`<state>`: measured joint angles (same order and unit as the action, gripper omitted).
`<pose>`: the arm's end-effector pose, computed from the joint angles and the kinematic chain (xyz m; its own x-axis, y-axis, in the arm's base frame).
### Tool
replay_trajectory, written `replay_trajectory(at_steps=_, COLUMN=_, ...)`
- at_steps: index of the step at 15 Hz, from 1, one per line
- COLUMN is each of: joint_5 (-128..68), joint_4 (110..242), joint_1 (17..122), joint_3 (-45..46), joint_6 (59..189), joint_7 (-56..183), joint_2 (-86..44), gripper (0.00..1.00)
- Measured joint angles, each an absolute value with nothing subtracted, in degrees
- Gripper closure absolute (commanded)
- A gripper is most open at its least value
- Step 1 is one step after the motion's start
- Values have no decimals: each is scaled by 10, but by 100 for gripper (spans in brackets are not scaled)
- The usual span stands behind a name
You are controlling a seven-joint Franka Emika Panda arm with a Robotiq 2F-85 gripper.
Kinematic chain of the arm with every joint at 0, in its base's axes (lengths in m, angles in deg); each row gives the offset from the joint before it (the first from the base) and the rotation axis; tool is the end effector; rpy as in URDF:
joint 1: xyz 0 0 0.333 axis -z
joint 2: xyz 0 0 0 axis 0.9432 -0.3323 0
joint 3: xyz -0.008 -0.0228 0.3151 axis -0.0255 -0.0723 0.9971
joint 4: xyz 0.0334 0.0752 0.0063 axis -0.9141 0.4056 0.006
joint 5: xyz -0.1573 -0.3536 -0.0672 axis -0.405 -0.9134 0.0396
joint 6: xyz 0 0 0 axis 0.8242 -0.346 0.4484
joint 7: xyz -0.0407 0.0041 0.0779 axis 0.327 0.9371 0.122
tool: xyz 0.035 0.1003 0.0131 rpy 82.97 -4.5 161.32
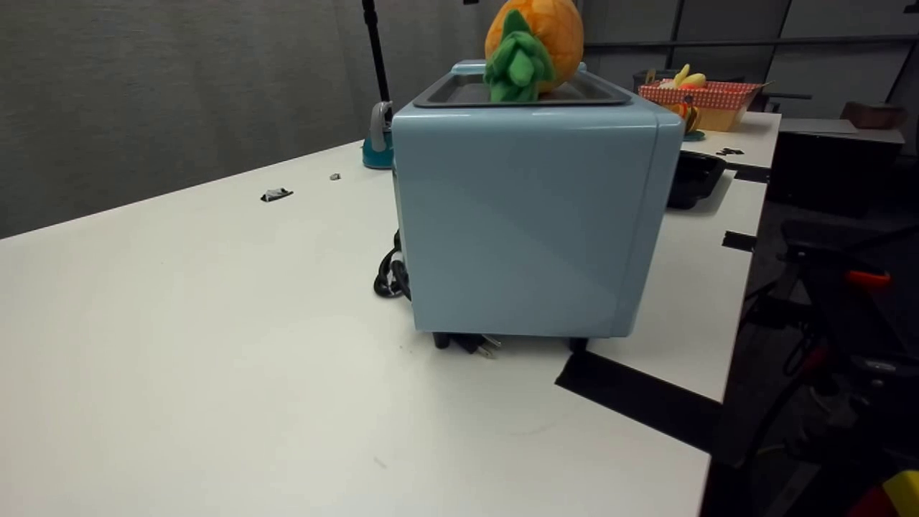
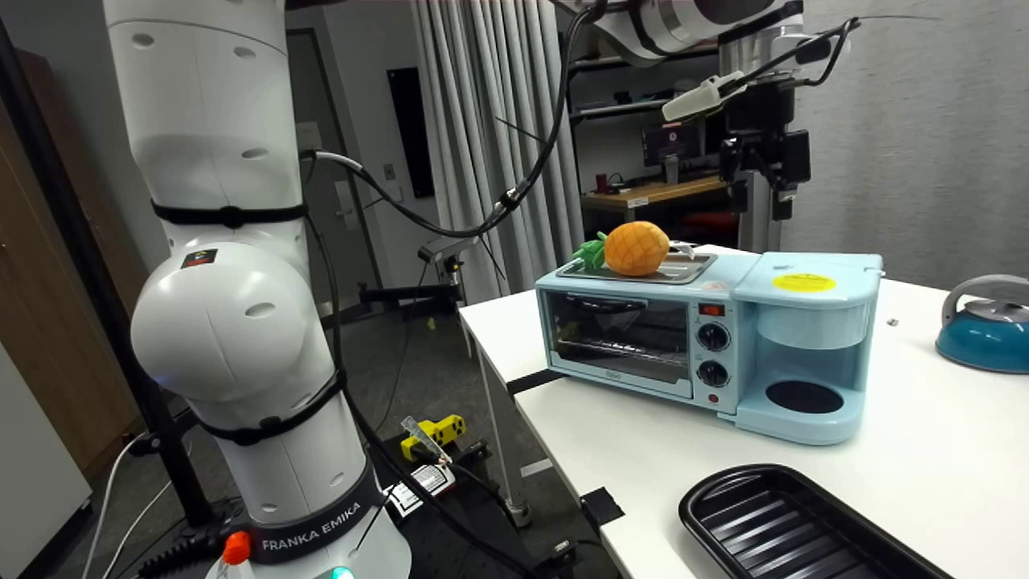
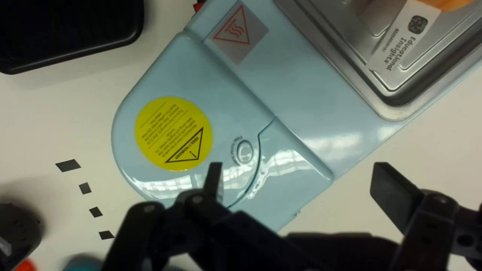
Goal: Press the button on the top of the toaster oven
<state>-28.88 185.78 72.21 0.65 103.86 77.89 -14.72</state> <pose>0.6118 -0.0589 0.4522 0.9134 -0.4053 0.0386 -0.4065 -0.9131 0.0314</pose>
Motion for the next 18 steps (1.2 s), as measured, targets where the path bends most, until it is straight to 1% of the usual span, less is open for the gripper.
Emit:
replay_trajectory(at_steps=8, joint_5=-291, joint_4=1858, joint_1=722, joint_3=6, joint_6=1048, joint_7=779, joint_2=-150, gripper=0)
replay_trajectory(at_steps=9, joint_5=-291, joint_4=1858, joint_1=722, joint_3=6, joint_6=1048, joint_7=779, joint_2=-151, gripper=6)
replay_trajectory(at_steps=10, joint_5=-290, joint_4=1858, joint_1=722, joint_3=6, joint_6=1048, joint_7=779, joint_2=-152, gripper=26)
replay_trajectory(at_steps=12, joint_5=-290, joint_4=1857, joint_1=723, joint_3=5, joint_6=1048, joint_7=779, joint_2=-153, gripper=32)
replay_trajectory(at_steps=13, joint_5=-290, joint_4=1856, joint_1=723, joint_3=5, joint_6=1048, joint_7=779, joint_2=-153, gripper=39)
replay_trajectory(at_steps=16, joint_5=-290, joint_4=1851, joint_1=724, joint_3=3, joint_6=1048, joint_7=779, joint_2=-153, gripper=65)
replay_trajectory(at_steps=18, joint_5=-290, joint_4=1848, joint_1=725, joint_3=2, joint_6=1048, joint_7=779, joint_2=-153, gripper=78)
